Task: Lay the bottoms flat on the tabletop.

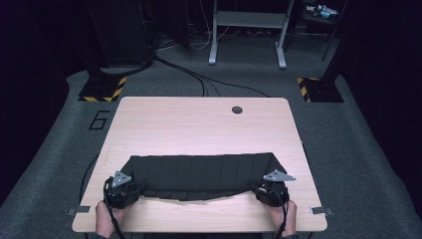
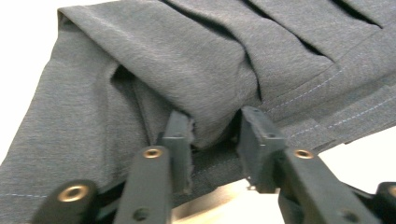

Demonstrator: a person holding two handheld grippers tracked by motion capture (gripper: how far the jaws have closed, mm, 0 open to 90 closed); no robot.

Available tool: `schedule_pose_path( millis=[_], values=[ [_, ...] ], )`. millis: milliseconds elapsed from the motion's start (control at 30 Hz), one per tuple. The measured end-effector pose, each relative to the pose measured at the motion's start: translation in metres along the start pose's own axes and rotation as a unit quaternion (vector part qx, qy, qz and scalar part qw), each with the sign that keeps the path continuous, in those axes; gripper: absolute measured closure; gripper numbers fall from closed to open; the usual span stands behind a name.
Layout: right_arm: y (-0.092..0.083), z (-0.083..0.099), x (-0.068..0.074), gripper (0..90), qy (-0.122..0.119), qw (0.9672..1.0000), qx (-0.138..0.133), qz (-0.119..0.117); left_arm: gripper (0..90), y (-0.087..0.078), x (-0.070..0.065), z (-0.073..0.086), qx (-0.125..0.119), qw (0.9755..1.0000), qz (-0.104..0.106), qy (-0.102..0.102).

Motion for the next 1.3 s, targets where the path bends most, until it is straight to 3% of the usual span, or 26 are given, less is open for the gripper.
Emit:
schedule_pose_path(
  millis=[233,433,700,1033,1300],
  values=[
    [-0.003,-0.003,0.001,72.7,-0.004,0.9999,-0.008,0.006,80.6,-0.003,0.002,-0.002,-0.004,0.9999,-0.003,0.011],
    [-0.007,-0.007,0.001,70.0,0.001,0.9998,-0.018,0.005,81.9,-0.005,0.004,-0.006,-0.013,0.9999,0.002,0.011],
    [-0.012,-0.014,0.001,74.8,-0.013,0.9994,-0.030,0.009,83.0,-0.009,0.006,-0.015,-0.030,0.9995,0.001,0.010],
    [-0.019,-0.039,0.000,77.0,-0.018,0.9978,-0.061,0.016,83.2,-0.015,0.012,-0.038,-0.042,0.9988,0.005,0.023],
    [-0.019,-0.069,-0.007,78.3,-0.017,0.9977,-0.062,0.021,83.3,-0.012,0.022,-0.064,-0.048,0.9985,0.014,0.024]
  ],
)
Point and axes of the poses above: each handheld gripper's, and its own axes: y roughly forward along the jaws, z roughly out of its underside, x roughly to its left, the point moved 2 cm from there along y, roughly forward along the jaws, and after that the axes turned 9 degrees about -z, right-handed, at the moved point
